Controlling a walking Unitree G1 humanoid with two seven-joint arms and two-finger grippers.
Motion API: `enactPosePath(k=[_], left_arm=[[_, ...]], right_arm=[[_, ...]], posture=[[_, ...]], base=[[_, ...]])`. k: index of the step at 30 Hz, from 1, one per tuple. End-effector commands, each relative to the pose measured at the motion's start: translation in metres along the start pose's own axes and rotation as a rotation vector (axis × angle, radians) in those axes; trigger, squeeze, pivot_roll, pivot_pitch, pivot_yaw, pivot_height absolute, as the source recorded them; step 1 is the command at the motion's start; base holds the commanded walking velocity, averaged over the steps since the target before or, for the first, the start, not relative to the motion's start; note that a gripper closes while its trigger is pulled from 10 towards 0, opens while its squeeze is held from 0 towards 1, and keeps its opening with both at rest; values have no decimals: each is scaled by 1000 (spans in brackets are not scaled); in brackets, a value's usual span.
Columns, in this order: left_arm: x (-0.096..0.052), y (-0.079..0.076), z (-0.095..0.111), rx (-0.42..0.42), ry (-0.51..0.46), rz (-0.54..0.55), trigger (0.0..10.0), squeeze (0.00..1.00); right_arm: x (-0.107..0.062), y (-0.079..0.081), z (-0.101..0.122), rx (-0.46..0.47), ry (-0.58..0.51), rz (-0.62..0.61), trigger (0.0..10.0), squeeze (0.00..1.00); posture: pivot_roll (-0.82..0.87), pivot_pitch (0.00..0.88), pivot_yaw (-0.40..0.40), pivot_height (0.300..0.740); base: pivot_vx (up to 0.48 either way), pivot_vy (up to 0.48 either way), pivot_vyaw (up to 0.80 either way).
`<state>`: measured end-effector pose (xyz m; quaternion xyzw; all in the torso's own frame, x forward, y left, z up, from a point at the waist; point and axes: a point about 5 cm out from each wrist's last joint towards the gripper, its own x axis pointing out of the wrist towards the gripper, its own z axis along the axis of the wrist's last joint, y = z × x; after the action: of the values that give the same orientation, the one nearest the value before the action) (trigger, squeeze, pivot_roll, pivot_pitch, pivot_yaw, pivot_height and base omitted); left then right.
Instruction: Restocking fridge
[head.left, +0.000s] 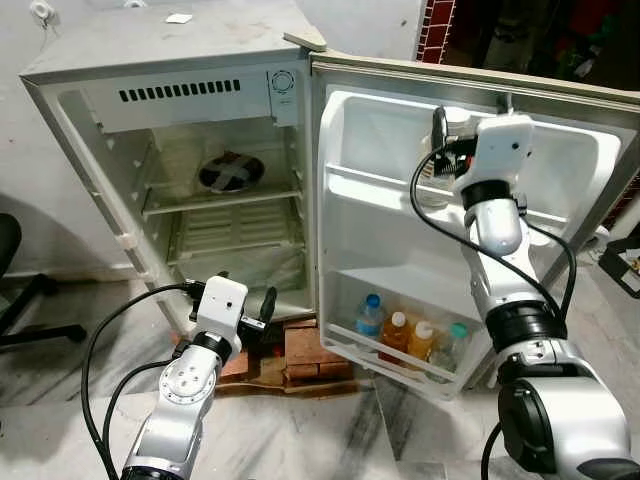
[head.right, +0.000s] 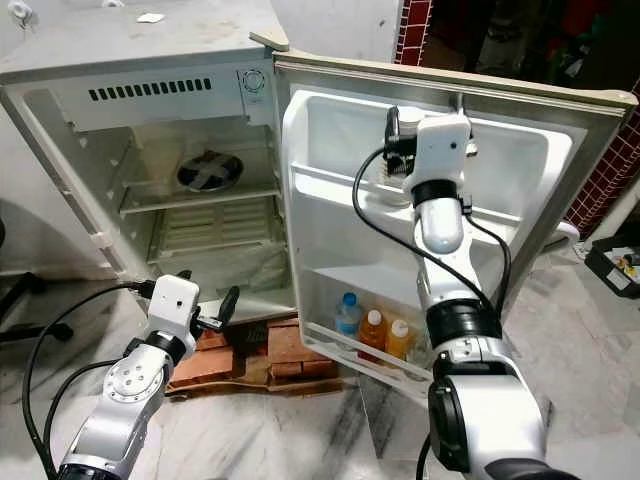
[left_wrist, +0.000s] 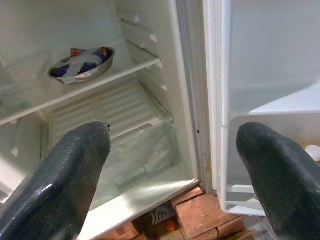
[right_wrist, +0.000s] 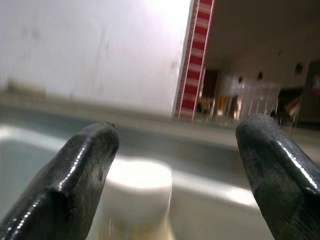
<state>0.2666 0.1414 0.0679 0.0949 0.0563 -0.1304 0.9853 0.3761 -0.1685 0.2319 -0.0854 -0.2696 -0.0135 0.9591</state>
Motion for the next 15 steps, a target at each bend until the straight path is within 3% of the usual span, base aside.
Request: enactPosePath(k=[1,7,13,14,15], left_arm=[[1,2,5,15,-15,6,10000,0],[0,3,4,16,-15,10,10000,0],[1,2,1,18,-9,4,10000,0],[2,2,1,18,-9,2,10000,0],[2,2,1,18,-9,2,10000,0]], right_arm=[[11,-3,24,38,-98,-23,10000,1000],[-8,3,30,76,-127,43,10000,1000],[-55,18,19,128,-86,124,10000,1000],[-61,19,17,136,-74,132,10000,682],[-61,19,17,136,-74,132,10000,682]], posture=[[59,0,2,740],[54,0,-3,740],[36,0,6,740],[33,0,9,740],[33,0,9,740]], base=[[0,0,0],[0,0,0],[0,-85,0],[0,-255,0],[0,-255,0]])
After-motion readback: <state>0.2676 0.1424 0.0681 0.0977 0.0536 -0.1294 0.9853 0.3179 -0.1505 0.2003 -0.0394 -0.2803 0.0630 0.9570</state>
